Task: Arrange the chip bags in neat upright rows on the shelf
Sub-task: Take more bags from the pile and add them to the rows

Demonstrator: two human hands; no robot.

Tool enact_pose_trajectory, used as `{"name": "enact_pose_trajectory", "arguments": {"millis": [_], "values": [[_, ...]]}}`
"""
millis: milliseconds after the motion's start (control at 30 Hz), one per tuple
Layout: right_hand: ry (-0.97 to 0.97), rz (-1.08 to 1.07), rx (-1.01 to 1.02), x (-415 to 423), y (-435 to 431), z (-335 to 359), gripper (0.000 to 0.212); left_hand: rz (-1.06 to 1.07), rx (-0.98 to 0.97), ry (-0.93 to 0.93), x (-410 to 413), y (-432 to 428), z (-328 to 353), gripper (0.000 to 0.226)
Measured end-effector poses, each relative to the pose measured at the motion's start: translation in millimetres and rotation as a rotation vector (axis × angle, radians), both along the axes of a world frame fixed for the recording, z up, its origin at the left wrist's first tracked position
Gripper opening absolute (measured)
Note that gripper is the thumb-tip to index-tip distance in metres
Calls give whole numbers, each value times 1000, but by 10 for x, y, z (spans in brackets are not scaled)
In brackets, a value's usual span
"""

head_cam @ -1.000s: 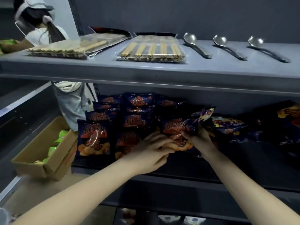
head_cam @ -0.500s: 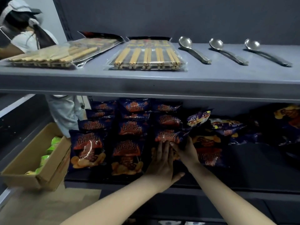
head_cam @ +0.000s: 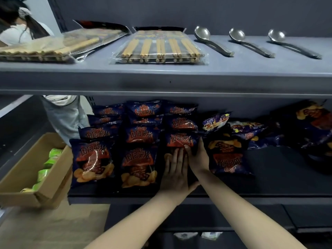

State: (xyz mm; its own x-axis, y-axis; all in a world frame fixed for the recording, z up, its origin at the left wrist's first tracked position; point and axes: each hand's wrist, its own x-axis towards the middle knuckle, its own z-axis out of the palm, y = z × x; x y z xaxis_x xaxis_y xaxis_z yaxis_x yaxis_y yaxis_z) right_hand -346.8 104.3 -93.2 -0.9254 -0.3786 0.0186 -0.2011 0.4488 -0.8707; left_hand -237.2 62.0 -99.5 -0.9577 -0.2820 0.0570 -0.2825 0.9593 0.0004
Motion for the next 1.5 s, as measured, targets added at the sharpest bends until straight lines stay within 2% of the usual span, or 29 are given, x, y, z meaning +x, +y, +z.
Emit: {"name": "enact_pose_trajectory", "arguments": {"millis": [133, 367, 467, 700, 1200, 1367, 1500], "values": [[8, -55, -58, 4, -44, -13, 73, 15, 25, 30, 5, 14, 2, 87], [13, -122, -24, 21, -125, -70, 73, 28, 124, 106, 78, 49, -51, 70], [12, -140, -33, 29, -158, -76, 72, 39, 138, 77, 72, 36, -37, 68], [99, -161, -107, 141, -137, -128, 67, 58, 146, -37, 47, 35, -47, 71], [149, -123, -88, 179, -145, -120, 65, 87, 173, 12, -2, -9, -167, 78], [195, -27, -51, 323, -77, -68, 69, 83, 190, 6, -7, -23, -107, 94], [284, -11, 4, 501, 123, -78, 64, 62, 51, -74, -6, -36, -60, 93]]}}
